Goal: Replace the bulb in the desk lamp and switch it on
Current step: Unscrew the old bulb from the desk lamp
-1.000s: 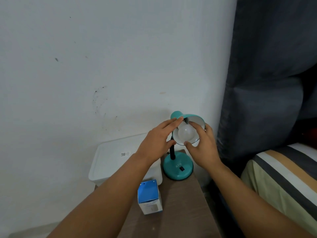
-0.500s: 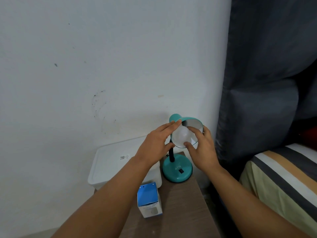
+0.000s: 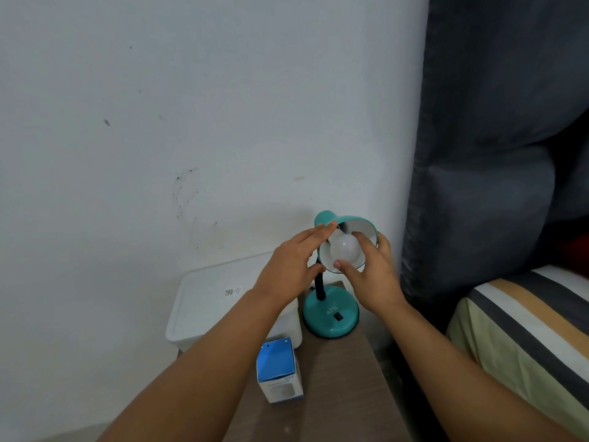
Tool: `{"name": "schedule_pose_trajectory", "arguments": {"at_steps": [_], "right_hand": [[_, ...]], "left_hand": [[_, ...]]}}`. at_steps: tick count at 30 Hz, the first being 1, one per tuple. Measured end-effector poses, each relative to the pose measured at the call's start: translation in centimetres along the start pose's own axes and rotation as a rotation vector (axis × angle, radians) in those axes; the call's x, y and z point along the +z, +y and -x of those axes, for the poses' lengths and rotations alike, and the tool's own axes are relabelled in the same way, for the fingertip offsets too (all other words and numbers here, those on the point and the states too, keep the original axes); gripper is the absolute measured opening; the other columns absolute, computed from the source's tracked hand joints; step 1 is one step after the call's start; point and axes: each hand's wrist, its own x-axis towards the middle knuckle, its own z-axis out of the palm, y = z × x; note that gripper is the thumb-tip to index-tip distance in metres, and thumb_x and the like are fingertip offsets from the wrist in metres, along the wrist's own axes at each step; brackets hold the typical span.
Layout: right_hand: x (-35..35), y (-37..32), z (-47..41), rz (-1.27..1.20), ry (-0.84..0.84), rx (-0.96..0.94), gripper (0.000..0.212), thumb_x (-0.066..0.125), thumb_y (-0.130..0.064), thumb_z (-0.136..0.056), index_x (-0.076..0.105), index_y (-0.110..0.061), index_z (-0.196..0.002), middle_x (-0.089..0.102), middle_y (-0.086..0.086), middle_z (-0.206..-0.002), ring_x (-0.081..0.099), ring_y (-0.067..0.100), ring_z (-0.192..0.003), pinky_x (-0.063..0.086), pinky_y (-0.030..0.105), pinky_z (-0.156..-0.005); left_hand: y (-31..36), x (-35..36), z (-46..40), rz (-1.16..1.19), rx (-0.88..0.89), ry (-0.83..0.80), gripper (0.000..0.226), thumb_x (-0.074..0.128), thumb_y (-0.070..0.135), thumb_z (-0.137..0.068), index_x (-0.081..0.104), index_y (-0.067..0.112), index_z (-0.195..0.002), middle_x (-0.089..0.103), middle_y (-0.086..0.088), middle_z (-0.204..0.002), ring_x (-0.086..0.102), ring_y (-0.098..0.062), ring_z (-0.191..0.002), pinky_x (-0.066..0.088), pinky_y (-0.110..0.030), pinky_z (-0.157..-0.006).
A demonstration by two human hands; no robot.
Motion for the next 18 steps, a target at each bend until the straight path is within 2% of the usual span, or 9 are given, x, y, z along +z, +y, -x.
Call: {"name": "schedule_pose_trajectory", "arguments": {"at_steps": [3, 7, 9, 12, 15, 18], "right_hand": [[0.1, 0.03, 0.03, 0.009, -0.005, -0.003, 0.066, 0.068, -0.048, -0.084, 0.04, -0.026, -0.14, 0.025, 0.004, -0.152, 0.043, 0.03, -0.129, 0.045, 0.045, -0.103], [0.07, 0.37, 0.0, 0.002, 0.004, 0.035, 0.08, 0.07, -0.06, -0.075, 0.039, -0.026, -0.14, 0.028, 0.001, -0.152, 0.04, 0.028, -0.133, 0.046, 0.049, -0.103], [0.04, 0.42, 0.05, 0.007, 0.009, 0.039, 0.08, 0.071, -0.066, -0.07, 0.043, -0.029, -0.135, 0.03, -0.001, -0.15, 0.041, 0.026, -0.131, 0.047, 0.049, -0.101], [0.0, 0.39, -0.08, 0.009, 0.015, 0.026, 0.07, 0.073, -0.059, -0.073, 0.049, -0.029, -0.131, 0.033, -0.001, -0.149, 0.041, 0.026, -0.13, 0.047, 0.048, -0.101], [0.09, 0.41, -0.21, 0.048, 0.009, -0.003, 0.067, 0.073, -0.051, -0.079, 0.047, -0.027, -0.136, 0.029, 0.003, -0.153, 0.039, 0.028, -0.132, 0.046, 0.048, -0.103], [0.27, 0.38, -0.02, 0.053, 0.006, -0.006, 0.067, 0.072, -0.051, -0.08, 0.045, -0.029, -0.137, 0.025, 0.002, -0.155, 0.039, 0.029, -0.133, 0.046, 0.05, -0.103]], "left_hand": [[0.03, 0.03, -0.07, 0.002, -0.004, 0.001, 0.086, 0.077, 0.014, -0.085, 0.033, 0.044, -0.152, 0.048, 0.005, -0.151, 0.052, -0.015, -0.13, 0.05, -0.037, -0.105], [0.09, 0.12, -0.06, -0.01, 0.004, -0.001, 0.085, 0.076, 0.014, -0.086, 0.032, 0.043, -0.152, 0.048, 0.005, -0.151, 0.053, -0.016, -0.129, 0.049, -0.037, -0.105], [0.14, 0.15, -0.06, -0.008, 0.007, -0.003, 0.084, 0.076, 0.015, -0.086, 0.032, 0.043, -0.152, 0.048, 0.005, -0.151, 0.053, -0.016, -0.128, 0.049, -0.037, -0.105], [0.18, 0.17, -0.09, -0.004, 0.007, 0.006, 0.084, 0.076, 0.014, -0.086, 0.033, 0.042, -0.152, 0.048, 0.004, -0.151, 0.053, -0.016, -0.129, 0.05, -0.037, -0.105], [0.06, 0.11, -0.12, -0.005, 0.003, 0.01, 0.084, 0.077, 0.015, -0.085, 0.034, 0.041, -0.152, 0.049, 0.003, -0.15, 0.054, -0.017, -0.128, 0.05, -0.038, -0.104], [0.0, 0.06, -0.12, -0.006, -0.003, 0.004, 0.085, 0.078, 0.014, -0.085, 0.032, 0.042, -0.152, 0.049, 0.004, -0.15, 0.053, -0.018, -0.128, 0.05, -0.038, -0.105]]}}
